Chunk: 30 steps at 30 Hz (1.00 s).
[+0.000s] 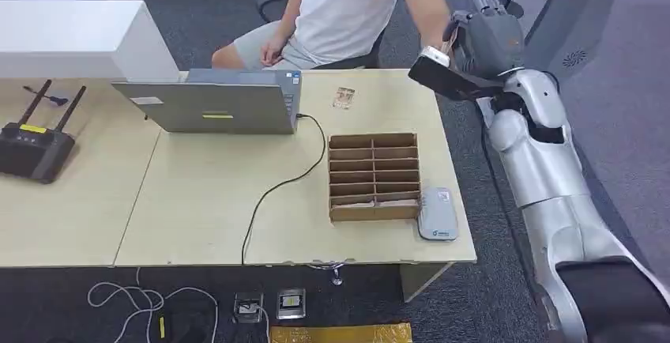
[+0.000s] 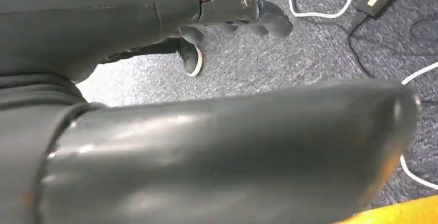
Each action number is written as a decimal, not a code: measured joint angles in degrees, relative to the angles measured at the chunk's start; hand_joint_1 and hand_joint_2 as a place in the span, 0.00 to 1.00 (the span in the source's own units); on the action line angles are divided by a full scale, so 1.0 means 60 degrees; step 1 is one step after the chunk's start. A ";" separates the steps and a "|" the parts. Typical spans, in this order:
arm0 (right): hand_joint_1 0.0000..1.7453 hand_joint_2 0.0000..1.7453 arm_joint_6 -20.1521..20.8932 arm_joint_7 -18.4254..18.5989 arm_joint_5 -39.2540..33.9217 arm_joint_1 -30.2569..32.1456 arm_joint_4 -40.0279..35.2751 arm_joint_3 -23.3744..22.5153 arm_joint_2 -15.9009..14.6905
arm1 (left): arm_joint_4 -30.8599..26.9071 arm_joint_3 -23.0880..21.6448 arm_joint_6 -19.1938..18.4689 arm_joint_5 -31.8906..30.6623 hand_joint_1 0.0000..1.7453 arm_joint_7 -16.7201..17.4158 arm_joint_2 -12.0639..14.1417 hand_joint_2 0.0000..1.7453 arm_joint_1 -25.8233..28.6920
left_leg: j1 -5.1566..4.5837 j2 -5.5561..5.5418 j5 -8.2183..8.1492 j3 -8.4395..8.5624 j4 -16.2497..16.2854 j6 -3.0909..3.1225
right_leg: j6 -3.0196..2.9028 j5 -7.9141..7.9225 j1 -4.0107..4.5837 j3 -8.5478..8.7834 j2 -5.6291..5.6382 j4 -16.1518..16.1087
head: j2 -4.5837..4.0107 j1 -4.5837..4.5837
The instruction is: Pass the card to the sensor for recognition and then transmit it.
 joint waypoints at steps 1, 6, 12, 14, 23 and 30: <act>1.00 1.00 -0.0113 -0.0018 -0.0029 -0.0079 0.0324 0.0066 0.0058 | 0.0000 0.0000 0.0000 0.0029 0.00 0.0000 0.0015 0.00 0.0009 | 0.0000 -0.0002 0.0000 0.0000 0.0000 0.0000 | 0.0000 0.0000 0.0000 -0.0001 -0.0002 0.0000 | 0.0000 0.0000; 1.00 1.00 -0.0349 -0.0036 -0.0058 -0.0253 0.1628 0.0240 0.0255 | 0.0004 -0.0007 0.0004 0.0117 0.00 -0.0036 0.0095 0.00 0.0115 | -0.0001 -0.0010 0.0001 0.0001 0.0001 0.0001 | 0.0000 0.0000 -0.0001 0.0000 -0.0016 -0.0001 | 0.0000 -0.0004; 0.00 1.00 -0.0367 -0.0036 -0.0076 -0.0382 0.2567 0.0375 0.0375 | 0.0004 -0.0014 -0.0004 0.0124 0.00 -0.0036 0.0167 0.00 0.0192 | -0.0002 -0.0009 0.0000 0.0001 0.0002 0.0000 | 0.0000 0.0000 -0.0002 -0.0003 -0.0014 -0.0002 | 0.0000 0.0004; 0.00 1.00 -0.0408 -0.0058 -0.0106 -0.0394 0.2788 0.0426 0.0393 | 0.0004 -0.0029 -0.0033 0.0124 0.00 -0.0036 0.0175 0.00 0.0199 | -0.0001 -0.0009 0.0000 0.0002 0.0001 0.0000 | 0.0000 0.0000 -0.0001 -0.0003 -0.0015 -0.0002 | 0.0000 -0.0004; 0.00 1.00 -0.1640 -0.0404 -0.0543 -0.0707 0.3310 0.0488 0.0462 | 0.0004 -0.0098 -0.0168 0.0295 0.00 -0.0036 0.0248 0.00 0.0213 | -0.0002 -0.0007 0.0003 0.0003 0.0002 0.0001 | 0.0000 0.0000 -0.0001 -0.0004 -0.0012 -0.0001 | 0.0000 0.0004; 0.00 1.00 -0.3614 -0.0565 -0.0542 -0.1427 0.3372 0.0433 0.0232 | 0.0004 -0.0098 -0.0095 0.0470 0.00 -0.0036 0.0281 0.00 0.0261 | -0.0005 -0.0010 0.0004 0.0010 0.0010 0.0003 | 0.0001 0.0001 -0.0004 -0.0007 -0.0017 -0.0003 | 0.0000 -0.0007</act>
